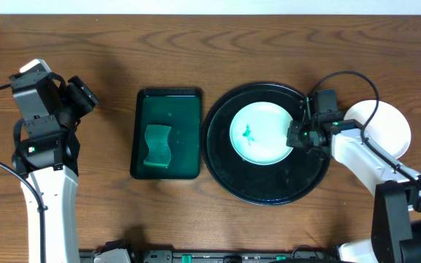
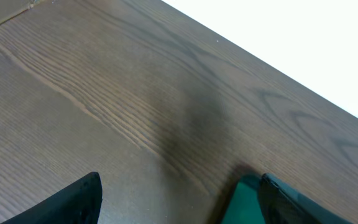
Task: Clean dirty plates on tray and stack at the side
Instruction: 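Grasp the green-stained pale plate rim with right gripper, pull to tray center, then hold the stained plate rim steady on the black tray with right gripper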
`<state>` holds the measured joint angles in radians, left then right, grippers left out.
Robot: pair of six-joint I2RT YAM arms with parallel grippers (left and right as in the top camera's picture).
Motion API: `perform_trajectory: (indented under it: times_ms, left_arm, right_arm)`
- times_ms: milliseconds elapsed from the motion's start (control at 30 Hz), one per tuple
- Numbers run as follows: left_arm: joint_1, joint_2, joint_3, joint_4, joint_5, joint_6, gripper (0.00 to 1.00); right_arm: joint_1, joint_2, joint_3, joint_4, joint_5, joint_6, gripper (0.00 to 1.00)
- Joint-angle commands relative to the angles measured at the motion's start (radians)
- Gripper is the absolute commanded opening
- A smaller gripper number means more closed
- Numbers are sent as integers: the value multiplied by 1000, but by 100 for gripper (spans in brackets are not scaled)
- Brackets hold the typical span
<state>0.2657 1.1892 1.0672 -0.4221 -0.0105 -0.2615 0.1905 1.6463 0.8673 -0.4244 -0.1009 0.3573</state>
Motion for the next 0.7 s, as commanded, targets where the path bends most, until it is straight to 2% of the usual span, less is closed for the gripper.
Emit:
perform_trajectory:
  times_ms: [0,267,400,533,667]
  left_arm:
    - [4,0,1,-2,-9,-1,80]
    - [4,0,1,-18,-9,-1,80]
    - [4,0,1,-21,-9,-1,80]
    - [4,0,1,-21,-9,-1,80]
    - [4,0,1,-21,-9,-1,80]
  right_arm:
    - [33,-5,-6,5,27,8,3]
    - [37,-5,-6,5,41,0,6]
    - [40,-5,-6,6,42,-27,11]
    - [40,-5,-6,27,41,-105,25]
    - [40,-5,-6,59,41,-158,47]
